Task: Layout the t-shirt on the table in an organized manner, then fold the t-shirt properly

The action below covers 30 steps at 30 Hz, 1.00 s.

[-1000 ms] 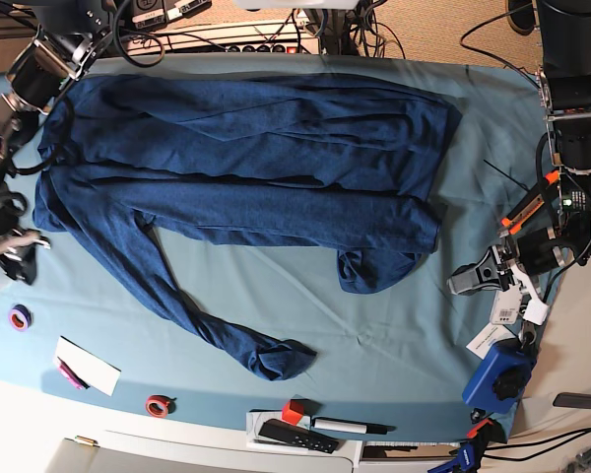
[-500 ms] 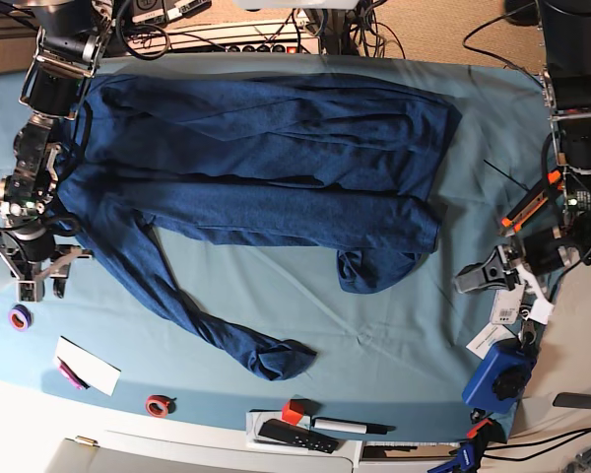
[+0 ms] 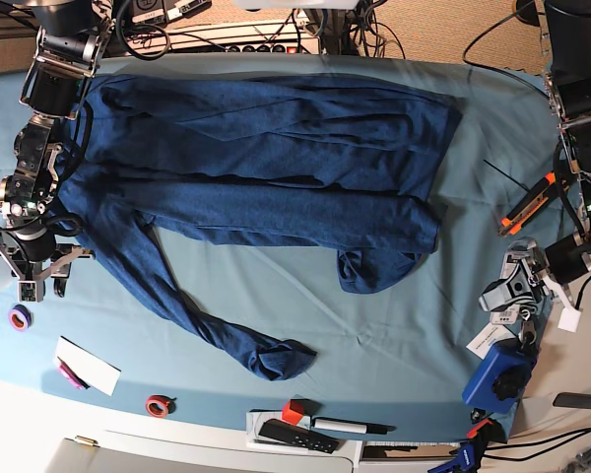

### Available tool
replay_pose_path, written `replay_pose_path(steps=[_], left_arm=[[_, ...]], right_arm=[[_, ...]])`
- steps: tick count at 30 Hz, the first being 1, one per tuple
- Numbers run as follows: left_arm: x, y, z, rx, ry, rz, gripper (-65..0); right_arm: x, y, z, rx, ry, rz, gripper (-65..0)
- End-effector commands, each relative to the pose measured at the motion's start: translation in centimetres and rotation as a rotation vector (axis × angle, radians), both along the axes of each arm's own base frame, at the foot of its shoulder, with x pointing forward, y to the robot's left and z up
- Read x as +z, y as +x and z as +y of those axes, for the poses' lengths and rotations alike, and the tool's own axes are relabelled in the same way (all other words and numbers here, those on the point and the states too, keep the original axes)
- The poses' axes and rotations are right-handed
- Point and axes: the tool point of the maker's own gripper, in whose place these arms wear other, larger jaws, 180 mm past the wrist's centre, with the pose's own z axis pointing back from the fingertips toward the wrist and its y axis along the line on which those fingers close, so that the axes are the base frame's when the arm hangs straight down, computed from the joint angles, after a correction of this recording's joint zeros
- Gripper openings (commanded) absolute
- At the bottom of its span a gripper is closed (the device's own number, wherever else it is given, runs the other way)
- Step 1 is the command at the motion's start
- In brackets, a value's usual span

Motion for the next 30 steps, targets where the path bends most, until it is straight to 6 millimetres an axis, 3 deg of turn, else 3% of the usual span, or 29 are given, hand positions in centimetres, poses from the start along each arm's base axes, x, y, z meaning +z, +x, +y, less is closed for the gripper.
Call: replay_pose_path(steps=[1, 13, 23, 30], left_arm=[[2.3, 1.0, 0.9, 0.019, -0.003, -0.063, -38.2], [2.2, 1.0, 0.9, 0.019, -0.003, -0.063, -38.2], [2.1, 1.0, 0.5, 0.015, -0.010, -0.061, -38.2], [1.9, 1.0, -0.1, 0.009, -0.022, -0.060, -38.2]], right_arm=[[2.8, 0.8, -0.8, 0.000, -0.025, -0.075, -43.9], [2.7, 0.8, -0.7, -0.001, -0.022, -0.072, -43.9], [0.9, 1.6, 2.9, 0.028, 0.060, -0.097, -43.9], [0.8, 1.6, 3.2, 0.031, 0.064, -0.098, -43.9]])
